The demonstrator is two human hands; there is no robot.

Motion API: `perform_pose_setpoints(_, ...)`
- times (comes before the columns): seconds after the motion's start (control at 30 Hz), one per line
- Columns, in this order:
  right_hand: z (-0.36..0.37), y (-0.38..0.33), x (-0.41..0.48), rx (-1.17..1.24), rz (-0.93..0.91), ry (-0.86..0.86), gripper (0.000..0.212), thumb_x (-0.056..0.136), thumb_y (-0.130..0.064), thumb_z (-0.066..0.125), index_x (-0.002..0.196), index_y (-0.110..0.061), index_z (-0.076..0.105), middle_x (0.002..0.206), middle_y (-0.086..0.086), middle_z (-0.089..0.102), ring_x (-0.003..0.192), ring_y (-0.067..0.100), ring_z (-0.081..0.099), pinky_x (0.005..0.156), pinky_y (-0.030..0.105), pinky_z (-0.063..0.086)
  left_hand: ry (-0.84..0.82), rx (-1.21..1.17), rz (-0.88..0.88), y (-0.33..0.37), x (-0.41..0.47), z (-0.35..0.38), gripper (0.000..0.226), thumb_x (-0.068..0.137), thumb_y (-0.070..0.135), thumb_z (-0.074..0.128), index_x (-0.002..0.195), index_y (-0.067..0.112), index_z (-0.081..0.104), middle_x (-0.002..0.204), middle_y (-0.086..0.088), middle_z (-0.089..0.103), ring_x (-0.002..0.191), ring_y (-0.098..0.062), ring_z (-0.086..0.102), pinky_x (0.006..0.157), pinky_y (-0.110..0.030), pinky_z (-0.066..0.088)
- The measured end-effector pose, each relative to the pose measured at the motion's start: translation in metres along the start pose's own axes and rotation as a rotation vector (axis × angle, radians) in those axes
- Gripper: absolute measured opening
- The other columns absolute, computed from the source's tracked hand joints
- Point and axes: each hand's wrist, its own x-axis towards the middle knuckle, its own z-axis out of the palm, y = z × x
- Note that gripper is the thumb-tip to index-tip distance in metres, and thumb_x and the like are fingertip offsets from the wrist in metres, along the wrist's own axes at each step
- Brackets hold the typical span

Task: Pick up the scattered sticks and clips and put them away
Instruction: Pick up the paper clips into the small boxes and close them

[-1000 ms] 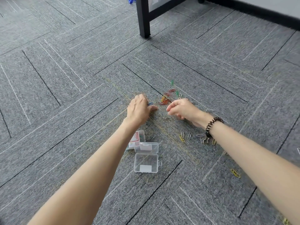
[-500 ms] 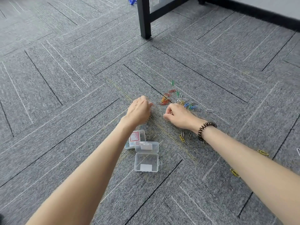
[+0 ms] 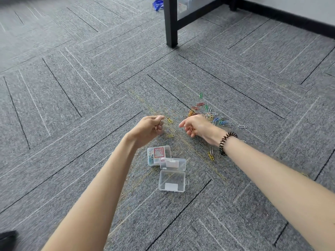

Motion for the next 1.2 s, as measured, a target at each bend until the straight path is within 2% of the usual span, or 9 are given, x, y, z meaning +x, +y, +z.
perform_pose_setpoints(0.1, 0.012, -0.001, 0.002, -0.275, -0.088, 0.075, 0.013, 0.086, -0.013, 0.064, 0.089, -0.001, 0.065, 0.082, 0.008, 0.060, 0.065, 0.012, 0.049, 0.060, 0.023, 0.044, -0.068, -0.108, -0.063, 0.002, -0.003, -0.006, 0.019, 0.099, 0.007, 0.035, 0.100, 0.003, 0.054, 0.074, -0.001, 0.049, 0.063, -0.008, 0.043, 0.053, -0.019, 0.042)
perform_pose_setpoints(0.23, 0.024, 0.001, 0.003, -0.625, -0.174, 0.177, 0.013, 0.077, -0.024, 0.077, 0.079, -0.014, 0.069, 0.073, -0.006, 0.063, 0.064, 0.004, 0.053, 0.053, 0.019, 0.035, -0.016, -0.108, -0.098, 0.005, -0.005, -0.002, 0.021, 0.092, 0.011, 0.032, 0.082, 0.008, 0.050, 0.069, -0.003, 0.050, 0.056, -0.010, 0.042, 0.045, -0.016, 0.041)
perform_pose_setpoints(0.47, 0.028, 0.001, 0.007, -0.721, -0.148, 0.146, 0.011, 0.085, -0.019, 0.069, 0.086, -0.008, 0.070, 0.096, 0.005, 0.070, 0.078, 0.010, 0.056, 0.067, 0.023, 0.039, 0.108, 0.540, 0.091, -0.003, -0.003, 0.008, 0.022, 0.092, 0.030, 0.058, 0.077, 0.014, 0.052, 0.065, 0.003, 0.049, 0.051, -0.007, 0.039, 0.049, -0.016, 0.036)
perform_pose_setpoints(0.57, 0.024, 0.001, 0.003, -0.626, -0.132, 0.109, 0.023, 0.093, -0.019, 0.058, 0.097, 0.003, 0.064, 0.096, 0.014, 0.067, 0.073, 0.016, 0.053, 0.054, 0.021, 0.038, 0.171, 0.918, 0.233, -0.010, -0.003, 0.015, 0.029, 0.084, 0.036, 0.069, 0.081, 0.010, 0.057, 0.066, 0.006, 0.051, 0.053, -0.006, 0.040, 0.049, -0.013, 0.035)
perform_pose_setpoints(0.67, 0.015, -0.001, -0.002, -0.370, -0.124, 0.166, 0.022, 0.095, -0.015, 0.053, 0.097, 0.006, 0.059, 0.081, 0.008, 0.063, 0.070, 0.018, 0.051, 0.053, 0.017, 0.040, 0.181, 1.148, 0.305, -0.013, -0.005, 0.017, 0.028, 0.075, 0.031, 0.079, 0.083, 0.010, 0.061, 0.075, 0.006, 0.058, 0.062, -0.006, 0.048, 0.055, -0.016, 0.041)
perform_pose_setpoints(0.77, 0.007, 0.000, -0.002, -0.098, -0.149, 0.200, 0.003, 0.093, -0.005, 0.055, 0.094, -0.004, 0.052, 0.088, 0.014, 0.064, 0.075, 0.018, 0.061, 0.063, 0.022, 0.051, 0.163, 1.271, 0.303, -0.014, -0.006, 0.018, 0.027, 0.072, 0.029, 0.081, 0.085, 0.012, 0.064, 0.086, 0.004, 0.062, 0.073, -0.008, 0.055, 0.068, -0.024, 0.048)
perform_pose_setpoints(0.87, 0.004, 0.002, -0.001, 0.043, -0.136, 0.156, 0.011, 0.090, 0.003, 0.056, 0.098, -0.003, 0.051, 0.088, 0.014, 0.063, 0.072, 0.017, 0.062, 0.062, 0.021, 0.052, 0.142, 1.294, 0.316, -0.014, -0.007, 0.019, 0.020, 0.075, 0.027, 0.079, 0.082, 0.014, 0.065, 0.086, 0.004, 0.064, 0.075, -0.009, 0.057, 0.069, -0.022, 0.047)
perform_pose_setpoints(1.07, 0.010, -0.006, 0.007, -0.002, -0.022, 0.081, 0.021, 0.093, 0.005, 0.038, 0.110, 0.000, 0.051, 0.086, 0.009, 0.055, 0.068, 0.012, 0.051, 0.059, 0.023, 0.046, 0.175, 1.248, 0.267, -0.013, -0.007, 0.020, 0.015, 0.088, 0.028, 0.066, 0.087, 0.014, 0.061, 0.083, 0.004, 0.061, 0.067, -0.005, 0.052, 0.067, -0.026, 0.047)
perform_pose_setpoints(1.2, 0.020, -0.014, 0.022, -0.242, -0.110, 0.113, 0.014, 0.092, -0.015, 0.055, 0.101, -0.005, 0.056, 0.083, 0.001, 0.054, 0.067, 0.009, 0.047, 0.060, 0.022, 0.039, 0.285, 1.195, 0.260, -0.014, -0.009, 0.012, 0.017, 0.093, 0.032, 0.059, 0.090, 0.016, 0.054, 0.083, 0.002, 0.059, 0.067, -0.009, 0.049, 0.062, -0.028, 0.042)
